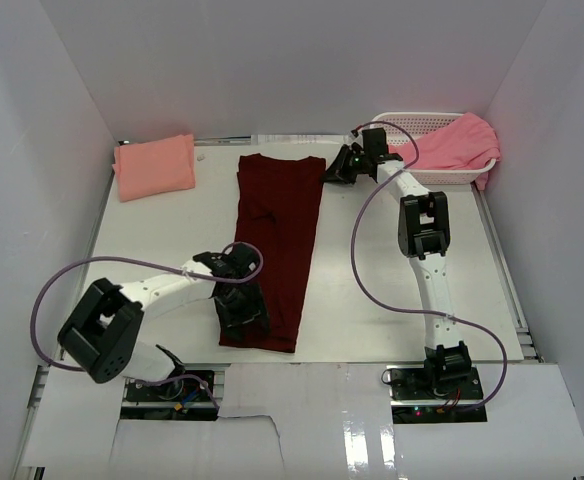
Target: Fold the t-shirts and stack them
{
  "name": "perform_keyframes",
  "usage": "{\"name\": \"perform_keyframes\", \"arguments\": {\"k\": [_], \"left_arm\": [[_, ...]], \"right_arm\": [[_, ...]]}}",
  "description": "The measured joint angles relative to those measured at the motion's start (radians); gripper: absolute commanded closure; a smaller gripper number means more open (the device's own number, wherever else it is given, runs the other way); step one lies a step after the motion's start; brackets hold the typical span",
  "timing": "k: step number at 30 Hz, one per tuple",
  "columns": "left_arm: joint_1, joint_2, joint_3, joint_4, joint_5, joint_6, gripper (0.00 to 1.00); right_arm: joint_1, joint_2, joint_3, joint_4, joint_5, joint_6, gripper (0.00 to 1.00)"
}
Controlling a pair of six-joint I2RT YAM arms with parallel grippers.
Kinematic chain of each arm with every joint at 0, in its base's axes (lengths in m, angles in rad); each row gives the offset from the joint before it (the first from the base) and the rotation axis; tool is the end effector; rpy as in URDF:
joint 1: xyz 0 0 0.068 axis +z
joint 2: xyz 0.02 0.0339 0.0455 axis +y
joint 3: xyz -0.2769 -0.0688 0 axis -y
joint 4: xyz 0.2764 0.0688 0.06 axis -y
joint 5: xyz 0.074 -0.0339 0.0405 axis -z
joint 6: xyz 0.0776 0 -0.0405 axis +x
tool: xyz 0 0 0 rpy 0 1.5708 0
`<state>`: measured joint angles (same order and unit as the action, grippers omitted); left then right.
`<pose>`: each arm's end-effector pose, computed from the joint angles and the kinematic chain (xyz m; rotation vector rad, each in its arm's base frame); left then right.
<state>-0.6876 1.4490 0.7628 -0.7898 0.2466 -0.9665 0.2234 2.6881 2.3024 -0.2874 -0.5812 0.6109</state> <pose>0.1830 -0.1748 0.1111 0.4000 -2.9765 0.3568 0.6304 0.1869 0.0999 0.1188 2.3406 1.0869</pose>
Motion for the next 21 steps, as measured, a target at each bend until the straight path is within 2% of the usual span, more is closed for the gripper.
{"name": "perform_keyframes", "arguments": {"k": [6,11,16,17,19,21], "left_arm": [[0.0,-0.226,-0.11,-0.065,-0.002,-0.045,0.25],[0.0,-0.317,-0.063,-0.153,-0.026,-0.062,0.25],[0.007,-0.23,0.179,-0.231,-0.116,-0.015,0.22],[0.017,-0.192,0.241,-0.238,-0.133,0.007,0.22],[0.074,-0.117,0.34,-0.219,-0.137,0.065,0.22],[0.188,-0.05,0.396,-0.169,-0.109,0.127,0.22]], "right_arm": [[-0.019,0.005,0.013,0.024,0.002,0.011,0.84],[-0.029,-0.013,-0.018,0.053,-0.005,-0.016,0.84],[-0.029,-0.211,-0.296,0.043,0.001,-0.069,0.8],[-0.025,-0.283,-0.383,0.051,0.006,-0.083,0.76],[-0.02,-0.435,-0.542,0.036,0.015,-0.114,0.67],[-0.002,-0.583,-0.664,0.033,0.02,-0.141,0.63]]}}
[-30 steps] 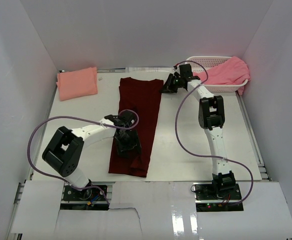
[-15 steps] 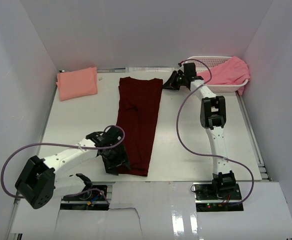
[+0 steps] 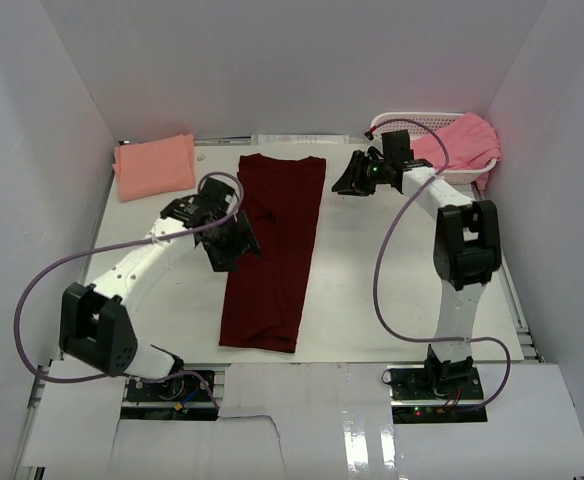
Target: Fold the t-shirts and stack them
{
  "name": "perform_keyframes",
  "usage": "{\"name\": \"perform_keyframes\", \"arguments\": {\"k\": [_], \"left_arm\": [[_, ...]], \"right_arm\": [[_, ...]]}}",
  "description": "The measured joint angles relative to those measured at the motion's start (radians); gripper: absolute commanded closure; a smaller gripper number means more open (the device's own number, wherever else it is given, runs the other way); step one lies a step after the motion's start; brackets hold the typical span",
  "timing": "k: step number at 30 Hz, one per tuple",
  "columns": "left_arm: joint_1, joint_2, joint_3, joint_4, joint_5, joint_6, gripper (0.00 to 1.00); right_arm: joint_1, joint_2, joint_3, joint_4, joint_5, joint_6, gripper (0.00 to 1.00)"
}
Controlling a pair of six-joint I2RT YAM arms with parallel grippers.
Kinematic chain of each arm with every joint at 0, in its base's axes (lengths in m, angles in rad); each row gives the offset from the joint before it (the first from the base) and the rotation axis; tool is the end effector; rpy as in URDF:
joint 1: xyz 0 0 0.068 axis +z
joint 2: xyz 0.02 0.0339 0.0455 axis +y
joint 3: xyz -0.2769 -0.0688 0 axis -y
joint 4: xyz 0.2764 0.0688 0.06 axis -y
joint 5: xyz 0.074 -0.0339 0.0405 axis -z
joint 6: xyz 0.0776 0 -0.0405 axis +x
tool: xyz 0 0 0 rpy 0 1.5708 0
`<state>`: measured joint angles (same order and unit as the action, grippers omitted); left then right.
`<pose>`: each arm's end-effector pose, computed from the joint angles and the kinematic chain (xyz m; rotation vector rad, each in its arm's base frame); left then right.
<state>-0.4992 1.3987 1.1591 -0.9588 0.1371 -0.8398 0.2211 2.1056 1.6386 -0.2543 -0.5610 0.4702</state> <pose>0.2673 -0.1578 0.2385 -0.4534 2.8575 -0.4940 0.5177 0.1587 0.1886 -0.0118 2.3589 0.9925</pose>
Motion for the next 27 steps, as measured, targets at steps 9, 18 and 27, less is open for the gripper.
{"name": "perform_keyframes", "arguments": {"k": [9,18,27], "left_arm": [[0.291,0.467,0.47,0.088,0.008,0.215,0.24],[0.281,0.74,0.725,0.161,0.074,0.242,0.25],[0.281,0.76,0.719,0.241,0.216,0.191,0.25]], "right_arm": [[0.201,-0.459,-0.425,0.023,0.01,-0.06,0.56],[0.243,-0.254,-0.451,0.048,0.028,-0.035,0.92],[0.3,-0.019,-0.297,0.097,0.027,-0.005,0.92]]}}
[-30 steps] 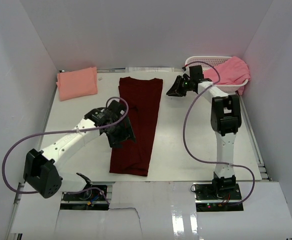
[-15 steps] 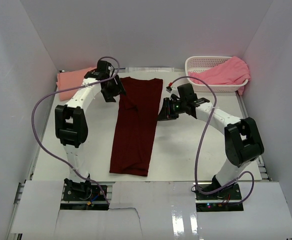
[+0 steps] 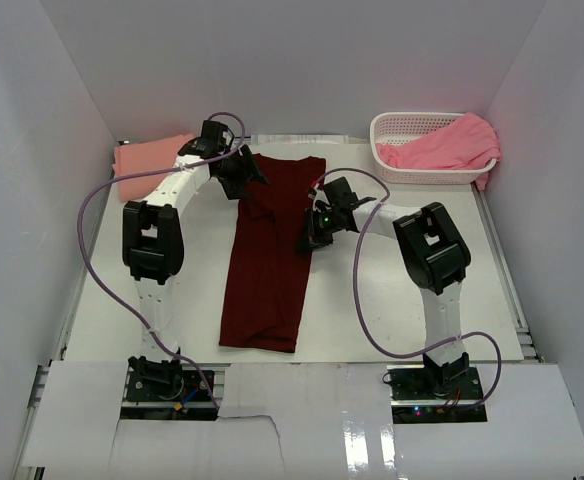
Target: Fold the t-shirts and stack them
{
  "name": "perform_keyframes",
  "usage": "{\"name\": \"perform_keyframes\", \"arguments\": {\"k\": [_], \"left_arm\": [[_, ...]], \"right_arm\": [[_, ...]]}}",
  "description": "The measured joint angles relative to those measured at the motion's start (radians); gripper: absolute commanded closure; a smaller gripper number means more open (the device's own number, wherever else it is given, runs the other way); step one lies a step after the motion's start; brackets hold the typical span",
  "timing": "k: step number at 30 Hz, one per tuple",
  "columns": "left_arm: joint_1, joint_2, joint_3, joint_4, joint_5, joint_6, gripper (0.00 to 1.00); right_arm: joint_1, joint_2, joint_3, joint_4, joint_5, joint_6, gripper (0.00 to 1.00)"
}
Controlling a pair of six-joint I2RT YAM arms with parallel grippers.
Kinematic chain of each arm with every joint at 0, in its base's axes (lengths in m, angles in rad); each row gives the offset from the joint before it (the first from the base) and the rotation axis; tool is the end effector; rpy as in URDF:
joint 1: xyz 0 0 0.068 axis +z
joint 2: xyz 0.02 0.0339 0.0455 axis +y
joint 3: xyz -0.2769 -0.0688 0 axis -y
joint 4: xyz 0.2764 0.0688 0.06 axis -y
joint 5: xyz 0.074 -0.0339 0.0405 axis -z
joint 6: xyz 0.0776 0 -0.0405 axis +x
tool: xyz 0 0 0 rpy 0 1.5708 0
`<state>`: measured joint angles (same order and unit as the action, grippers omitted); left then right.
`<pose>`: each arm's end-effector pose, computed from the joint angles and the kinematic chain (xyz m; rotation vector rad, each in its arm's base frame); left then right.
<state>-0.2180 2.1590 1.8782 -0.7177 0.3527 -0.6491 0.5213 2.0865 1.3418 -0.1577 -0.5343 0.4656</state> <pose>0.5169 -0.1420 0.2015 -0.4338 2.6349 -0.7609 0.4032 0.2771 0.1007 -0.3197 2.5946 1.0553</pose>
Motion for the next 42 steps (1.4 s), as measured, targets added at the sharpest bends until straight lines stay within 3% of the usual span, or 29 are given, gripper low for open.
{"name": "perform_keyframes", "arguments": {"k": [7,16,32,42], "left_arm": [[0.0,0.035,-0.038,0.113,0.134,-0.072,0.25],[0.0,0.113,-0.078,0.171,0.193,-0.092,0.27],[-0.015,0.09,-0.086,0.063,-0.069,0.048,0.26],[-0.004,0.216,0.15,-0.029,-0.144,0.074,0.26]], "right_arm": [[0.008,0.032,0.005,0.051,-0.023,0.029,0.92],[0.008,0.037,0.005,0.064,-0.024,0.038,0.92],[0.006,0.037,0.031,0.019,0.033,0.04,0.92],[-0.035,0.078,0.126,-0.061,0.058,0.019,0.92]]}}
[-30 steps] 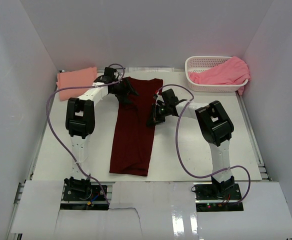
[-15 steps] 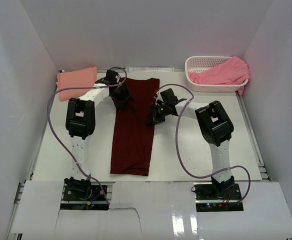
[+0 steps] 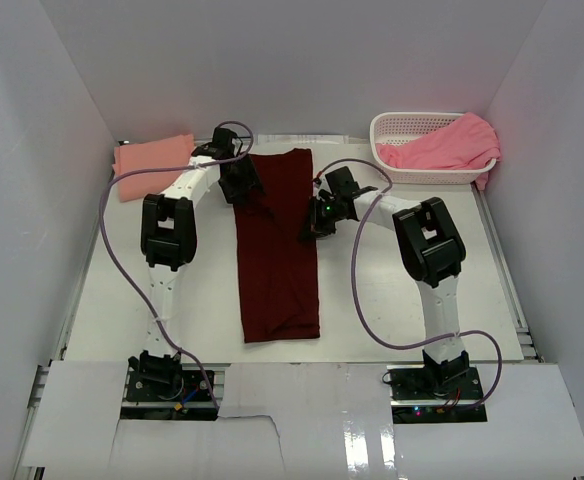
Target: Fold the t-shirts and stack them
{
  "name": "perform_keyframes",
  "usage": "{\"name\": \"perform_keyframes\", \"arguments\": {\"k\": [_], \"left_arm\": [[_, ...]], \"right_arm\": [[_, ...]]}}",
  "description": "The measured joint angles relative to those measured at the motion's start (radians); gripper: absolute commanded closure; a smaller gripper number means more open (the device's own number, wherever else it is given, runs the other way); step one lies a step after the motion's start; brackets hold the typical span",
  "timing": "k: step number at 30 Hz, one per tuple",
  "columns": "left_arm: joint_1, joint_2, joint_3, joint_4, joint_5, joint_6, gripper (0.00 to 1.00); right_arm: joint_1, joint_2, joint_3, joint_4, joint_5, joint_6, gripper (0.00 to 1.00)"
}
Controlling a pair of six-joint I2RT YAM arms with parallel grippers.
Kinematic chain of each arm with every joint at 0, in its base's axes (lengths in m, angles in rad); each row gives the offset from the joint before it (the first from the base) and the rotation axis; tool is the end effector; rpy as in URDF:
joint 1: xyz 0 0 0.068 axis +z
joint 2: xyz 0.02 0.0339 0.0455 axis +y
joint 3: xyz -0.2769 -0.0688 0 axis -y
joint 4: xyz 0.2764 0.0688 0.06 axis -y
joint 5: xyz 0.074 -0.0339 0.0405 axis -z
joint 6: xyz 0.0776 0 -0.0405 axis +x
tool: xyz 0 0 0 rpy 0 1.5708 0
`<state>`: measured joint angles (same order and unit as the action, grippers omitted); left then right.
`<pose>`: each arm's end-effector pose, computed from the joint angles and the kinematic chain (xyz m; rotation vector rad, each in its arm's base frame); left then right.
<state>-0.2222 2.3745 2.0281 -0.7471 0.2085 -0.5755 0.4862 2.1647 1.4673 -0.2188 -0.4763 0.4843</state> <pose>0.5511 -0.1410 0.1351 -0.4120 2.7044 -0.5220 0.4364 0.2709 0.0981 -0.2177 2.6112 0.9743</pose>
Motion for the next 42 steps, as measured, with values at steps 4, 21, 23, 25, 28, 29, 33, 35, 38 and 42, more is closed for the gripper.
{"name": "perform_keyframes", "arguments": {"k": [4,21,23,25,28,29,33,35,38,42], "left_arm": [[0.003,0.045,0.078,-0.023,0.011,0.0,0.26],[0.003,-0.452,-0.12,-0.123,-0.035,0.047,0.23],[0.003,-0.644,-0.24,-0.117,-0.048,0.048,0.23],[0.002,-0.828,-0.392,-0.082,-0.052,0.043,0.23],[-0.006,-1.099,-0.679,-0.033,-0.049,0.021,0.23],[-0.014,-1.161,-0.764,-0.036,-0.043,0.01,0.24],[-0.119,-1.31,-1.054,-0.04,-0.047,-0.047,0.24],[-0.2,-1.33,-1.146,-0.039,-0.052,-0.073,0.25],[-0.321,-1.352,-1.229,-0.045,-0.08,-0.096,0.23],[-0.409,-1.382,-1.249,-0.032,-0.137,-0.104,0.21]], "right_arm": [[-0.012,0.024,0.043,-0.023,-0.005,-0.013,0.92],[-0.011,-0.094,0.222,-0.196,0.018,-0.129,0.31],[-0.002,-0.262,0.098,-0.168,0.045,-0.144,0.28],[0.017,-0.401,-0.021,-0.154,0.065,-0.15,0.28],[0.069,-0.696,-0.28,-0.114,0.11,-0.158,0.27],[0.088,-0.777,-0.355,-0.092,0.118,-0.163,0.26],[0.152,-0.987,-0.624,-0.088,0.138,-0.188,0.25],[0.191,-1.01,-0.692,-0.126,0.169,-0.201,0.25],[0.272,-1.019,-0.73,-0.176,0.202,-0.227,0.21],[0.324,-1.086,-0.75,-0.192,0.236,-0.293,0.18]]}}
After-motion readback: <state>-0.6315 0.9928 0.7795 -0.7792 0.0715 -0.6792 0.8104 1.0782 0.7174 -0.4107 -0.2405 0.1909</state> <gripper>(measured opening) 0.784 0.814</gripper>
